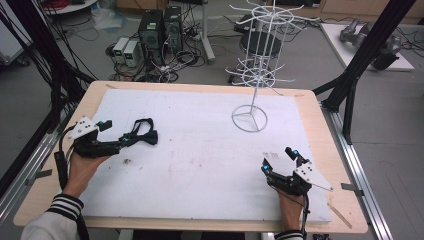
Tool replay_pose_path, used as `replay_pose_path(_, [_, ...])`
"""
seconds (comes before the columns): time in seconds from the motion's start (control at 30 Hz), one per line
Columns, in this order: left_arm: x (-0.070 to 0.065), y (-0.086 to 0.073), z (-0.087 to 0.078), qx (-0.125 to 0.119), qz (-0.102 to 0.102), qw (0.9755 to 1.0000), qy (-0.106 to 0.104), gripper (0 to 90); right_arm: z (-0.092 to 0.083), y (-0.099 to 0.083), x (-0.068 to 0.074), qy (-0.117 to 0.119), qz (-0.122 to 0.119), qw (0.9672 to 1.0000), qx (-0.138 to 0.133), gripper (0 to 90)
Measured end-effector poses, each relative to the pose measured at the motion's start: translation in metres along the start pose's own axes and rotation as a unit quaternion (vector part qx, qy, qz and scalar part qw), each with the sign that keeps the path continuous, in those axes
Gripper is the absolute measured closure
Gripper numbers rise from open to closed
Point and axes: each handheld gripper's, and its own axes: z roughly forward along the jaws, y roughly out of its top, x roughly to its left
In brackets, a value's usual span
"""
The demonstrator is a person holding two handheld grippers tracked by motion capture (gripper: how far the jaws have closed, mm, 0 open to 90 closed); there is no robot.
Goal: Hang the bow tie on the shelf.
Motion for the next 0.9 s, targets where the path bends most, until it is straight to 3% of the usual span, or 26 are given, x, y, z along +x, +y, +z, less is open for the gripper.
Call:
replay_pose_path(0.13, [0.007,0.007,0.007,0.014,-0.008,0.9999,0.001,14.1,0.000,0.000,0.000,0.001,0.000,1.0000,0.000,10.1])
replay_pose_path(0.43, [0.017,0.016,0.021,0.053,0.002,0.9986,0.002,14.1,0.000,0.000,0.000,0.001,0.001,1.0000,0.001,10.1])
replay_pose_path(0.53, [0.020,0.016,0.023,0.060,-0.004,0.9982,0.001,14.2,0.000,0.000,0.000,0.001,0.001,1.0000,0.000,10.1])
replay_pose_path(0.77, [0.027,0.017,0.027,0.081,-0.010,0.9966,0.005,14.2,0.000,0.000,0.000,0.001,0.001,1.0000,0.000,10.1])
replay_pose_path(0.9, [0.029,0.019,0.035,0.104,-0.013,0.9944,0.011,14.3,0.000,0.000,0.000,0.001,-0.001,1.0000,-0.001,10.1])
